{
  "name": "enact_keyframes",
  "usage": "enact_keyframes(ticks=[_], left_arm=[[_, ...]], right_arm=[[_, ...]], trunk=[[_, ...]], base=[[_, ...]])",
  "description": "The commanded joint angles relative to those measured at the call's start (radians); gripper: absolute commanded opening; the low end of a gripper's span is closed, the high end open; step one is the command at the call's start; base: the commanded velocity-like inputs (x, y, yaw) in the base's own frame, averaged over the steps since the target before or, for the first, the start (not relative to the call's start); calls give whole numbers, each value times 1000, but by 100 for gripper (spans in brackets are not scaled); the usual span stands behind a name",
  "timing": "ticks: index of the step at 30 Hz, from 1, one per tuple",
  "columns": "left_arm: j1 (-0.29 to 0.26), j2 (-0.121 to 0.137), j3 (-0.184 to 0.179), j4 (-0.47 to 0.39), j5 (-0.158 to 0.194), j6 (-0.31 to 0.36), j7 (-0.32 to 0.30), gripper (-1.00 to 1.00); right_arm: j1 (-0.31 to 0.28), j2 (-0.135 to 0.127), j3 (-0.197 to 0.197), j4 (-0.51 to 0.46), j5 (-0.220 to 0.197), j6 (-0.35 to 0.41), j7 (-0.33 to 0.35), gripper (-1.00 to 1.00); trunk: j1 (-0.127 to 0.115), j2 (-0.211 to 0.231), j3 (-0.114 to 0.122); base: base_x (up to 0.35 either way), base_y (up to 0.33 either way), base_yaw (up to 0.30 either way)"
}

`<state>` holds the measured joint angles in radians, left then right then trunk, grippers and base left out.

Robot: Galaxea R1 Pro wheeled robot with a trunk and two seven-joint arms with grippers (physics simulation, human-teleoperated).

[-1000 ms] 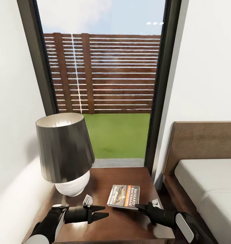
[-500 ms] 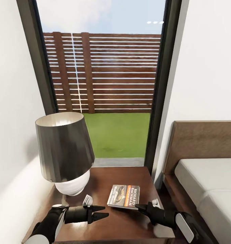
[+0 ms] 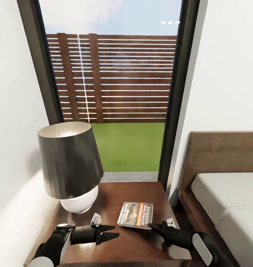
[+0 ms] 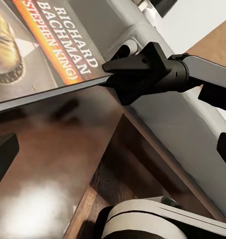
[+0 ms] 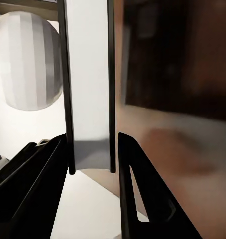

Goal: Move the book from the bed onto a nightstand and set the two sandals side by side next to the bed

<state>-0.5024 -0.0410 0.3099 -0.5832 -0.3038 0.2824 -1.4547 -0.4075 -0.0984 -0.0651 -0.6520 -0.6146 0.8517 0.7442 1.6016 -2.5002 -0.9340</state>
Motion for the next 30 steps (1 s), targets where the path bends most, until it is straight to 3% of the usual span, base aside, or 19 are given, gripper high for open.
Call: enact_keyframes(ticks=[1,8,17,20,30], left_arm=[[-1,-2,8,-1,-11,11,-7,100],[-1,-2,8,-1,-10,11,-7,100],[-1,-2,8,-1,-10,11,-7,100],[-1,-2,8,-1,-11,11,-7,100],[-1,-2,8,-1,-11,11,-7,100]], right_arm=[[-1,0,-2,0,1,5,3,-100],[-1,0,-2,0,1,5,3,-100],[-1,0,-2,0,1,4,3,-100],[-1,0,-2,0,1,4,3,-100],[-1,0,-2,0,1,5,3,-100]], trunk=[[0,0,-1],[2,-1,-17],[2,-1,-17],[3,-2,-28],[3,-2,-28]], base=[[0,0,0],[0,0,0],[0,0,0],[0,0,0],[0,0,0]])
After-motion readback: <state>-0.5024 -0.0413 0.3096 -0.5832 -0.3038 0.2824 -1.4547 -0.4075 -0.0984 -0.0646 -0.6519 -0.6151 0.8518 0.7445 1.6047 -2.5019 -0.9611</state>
